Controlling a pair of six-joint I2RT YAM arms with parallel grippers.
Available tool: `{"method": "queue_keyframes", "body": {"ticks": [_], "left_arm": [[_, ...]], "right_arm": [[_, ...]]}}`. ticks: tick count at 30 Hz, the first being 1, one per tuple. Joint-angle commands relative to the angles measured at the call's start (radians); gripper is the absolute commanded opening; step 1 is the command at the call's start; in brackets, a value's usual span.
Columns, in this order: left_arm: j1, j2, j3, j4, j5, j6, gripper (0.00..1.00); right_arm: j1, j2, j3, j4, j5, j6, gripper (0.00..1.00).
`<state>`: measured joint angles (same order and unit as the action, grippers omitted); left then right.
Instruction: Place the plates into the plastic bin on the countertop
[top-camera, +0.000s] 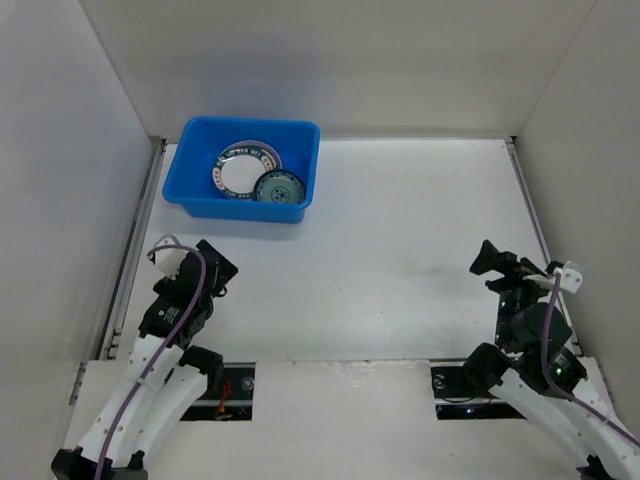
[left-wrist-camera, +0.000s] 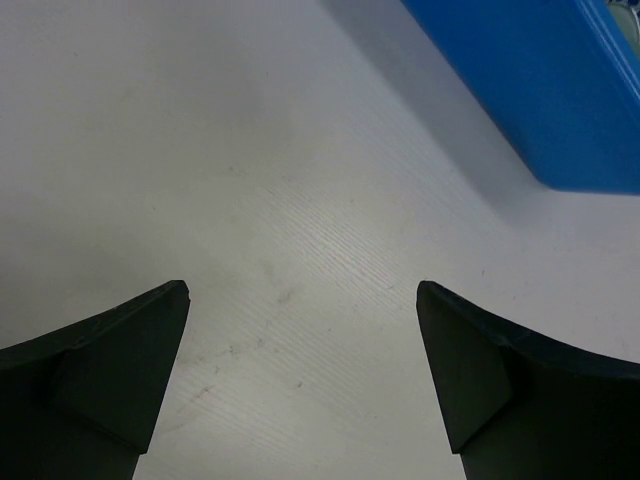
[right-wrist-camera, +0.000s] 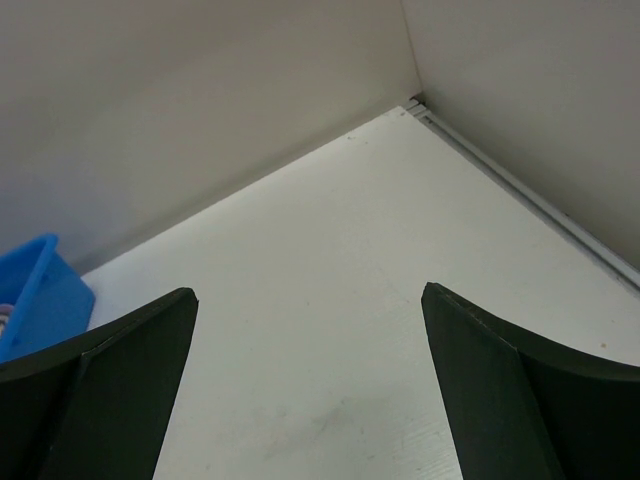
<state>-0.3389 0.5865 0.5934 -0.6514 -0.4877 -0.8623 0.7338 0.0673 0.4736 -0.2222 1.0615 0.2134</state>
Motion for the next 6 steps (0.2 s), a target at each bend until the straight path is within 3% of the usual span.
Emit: {"method": "queue_keyframes", "body": {"ticks": [1, 6], "left_arm": [[0.005, 0.003, 0.060, -0.042, -0.084, -0.030, 1.00], [-0.007, -0.004, 0.097, -0.089, -0.147, -0.041, 1.00]], "right_arm": [[0.032, 0.031, 0.005, -0.034, -0.040, -0.003, 1.00], [0.087, 0.017, -0.009, -0.028, -0.037, -0.003, 1.00]]}}
